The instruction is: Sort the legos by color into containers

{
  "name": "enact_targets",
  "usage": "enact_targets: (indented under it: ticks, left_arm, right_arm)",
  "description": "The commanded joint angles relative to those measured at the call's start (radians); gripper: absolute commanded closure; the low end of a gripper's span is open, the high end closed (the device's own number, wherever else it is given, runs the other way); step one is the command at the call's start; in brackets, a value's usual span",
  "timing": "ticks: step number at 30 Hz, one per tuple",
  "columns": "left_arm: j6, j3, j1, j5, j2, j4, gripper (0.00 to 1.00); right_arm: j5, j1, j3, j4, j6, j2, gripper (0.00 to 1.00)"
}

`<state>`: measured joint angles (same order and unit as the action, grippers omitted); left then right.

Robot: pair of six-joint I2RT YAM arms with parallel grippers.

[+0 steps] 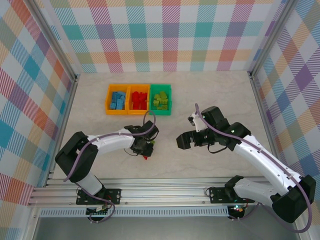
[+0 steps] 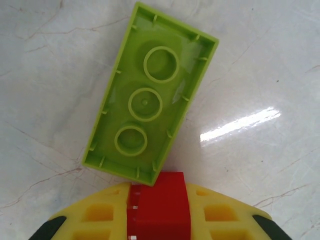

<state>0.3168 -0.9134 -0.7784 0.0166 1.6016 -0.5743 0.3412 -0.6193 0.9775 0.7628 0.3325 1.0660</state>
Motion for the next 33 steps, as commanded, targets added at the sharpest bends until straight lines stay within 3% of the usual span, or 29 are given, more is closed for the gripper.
enact_targets:
  ticks: [1, 4, 7, 11, 15, 17, 21, 27, 33]
  left_arm:
    - [-0.033, -0.062, 0.001, 0.049, -0.124, -0.037, 0.81]
    - [-0.082, -0.121, 0.072, 0.114, -0.185, -0.027, 0.81]
    - [-0.143, -0.208, 0.176, 0.187, -0.148, 0.037, 0.82]
    - [-0.159, -0.321, 0.329, 0.192, 0.000, 0.182, 0.83]
    - [-0.173, -0.505, 0.413, 0.173, 0.187, 0.209, 0.82]
    - [-0.216, -0.593, 0.421, 0.166, 0.268, 0.218, 0.76]
    - [-0.240, -0.721, 0.424, 0.153, 0.345, 0.180, 0.52]
    - [-0.227, -0.588, 0.420, 0.054, 0.161, 0.206, 0.46]
    - [-0.398, -0.297, 0.372, -0.012, -0.301, 0.089, 0.43]
  right_arm:
    - [0.070, -0.003, 0.022, -0.025, 0.023, -0.001, 0.04]
    - [0.070, -0.003, 0.023, -0.055, 0.036, -0.015, 0.03]
    - [0.048, -0.003, 0.013, -0.082, 0.042, -0.017, 0.03]
    - [0.030, -0.003, 0.020, -0.074, 0.052, 0.000, 0.03]
    - [0.025, -0.003, 0.014, -0.068, 0.066, -0.017, 0.03]
    - [0.018, -0.003, 0.007, -0.068, 0.071, -0.033, 0.02]
    - [-0.003, -0.003, -0.005, -0.071, 0.085, -0.033, 0.02]
    - [-0.231, -0.034, -0.004, -0.030, 0.246, 0.058, 0.07]
    - [-0.394, -0.277, 0.062, -0.082, 0.543, 0.267, 0.11]
